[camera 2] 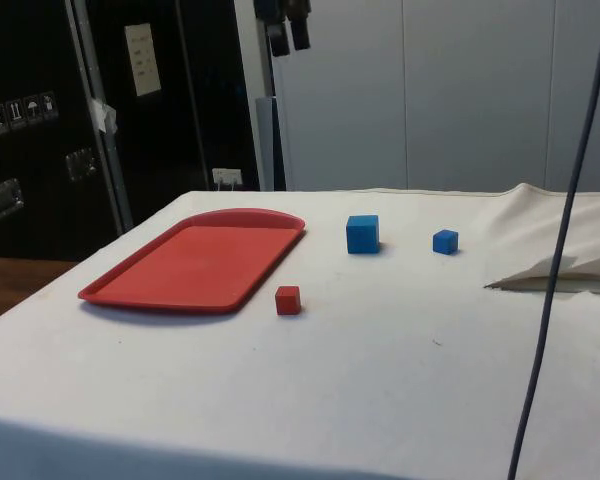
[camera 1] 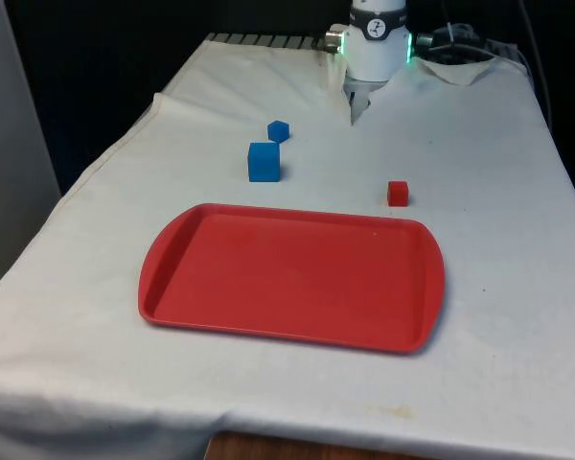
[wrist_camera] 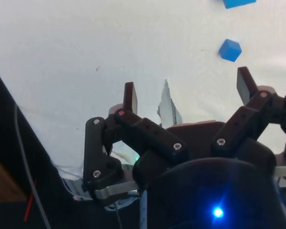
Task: Pick up the largest block and place it onto the tray.
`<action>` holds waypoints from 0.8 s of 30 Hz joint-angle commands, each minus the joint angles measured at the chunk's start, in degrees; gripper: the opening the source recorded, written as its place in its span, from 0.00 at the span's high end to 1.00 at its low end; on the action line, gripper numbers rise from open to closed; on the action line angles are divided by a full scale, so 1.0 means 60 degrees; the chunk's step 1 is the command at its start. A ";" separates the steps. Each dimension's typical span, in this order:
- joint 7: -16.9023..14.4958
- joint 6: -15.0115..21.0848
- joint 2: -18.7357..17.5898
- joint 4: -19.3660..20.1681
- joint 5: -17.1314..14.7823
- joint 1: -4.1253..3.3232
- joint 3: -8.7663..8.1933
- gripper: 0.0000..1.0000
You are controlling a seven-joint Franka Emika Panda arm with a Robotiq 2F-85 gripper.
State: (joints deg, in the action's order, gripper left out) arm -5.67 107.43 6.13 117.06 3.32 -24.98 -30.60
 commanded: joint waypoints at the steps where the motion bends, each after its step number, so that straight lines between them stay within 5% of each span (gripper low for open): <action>1: -0.0029 0.0181 0.0115 0.0162 0.0105 0.0029 -0.0019 0.00; 18: -0.1346 0.0955 -0.0095 0.0964 0.0134 0.0201 -0.1022 0.00; 24: -0.1461 0.1385 0.0067 0.1261 0.0162 0.0220 -0.1136 0.00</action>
State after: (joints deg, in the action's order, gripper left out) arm -14.61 114.76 5.79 124.05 3.78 -23.78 -37.47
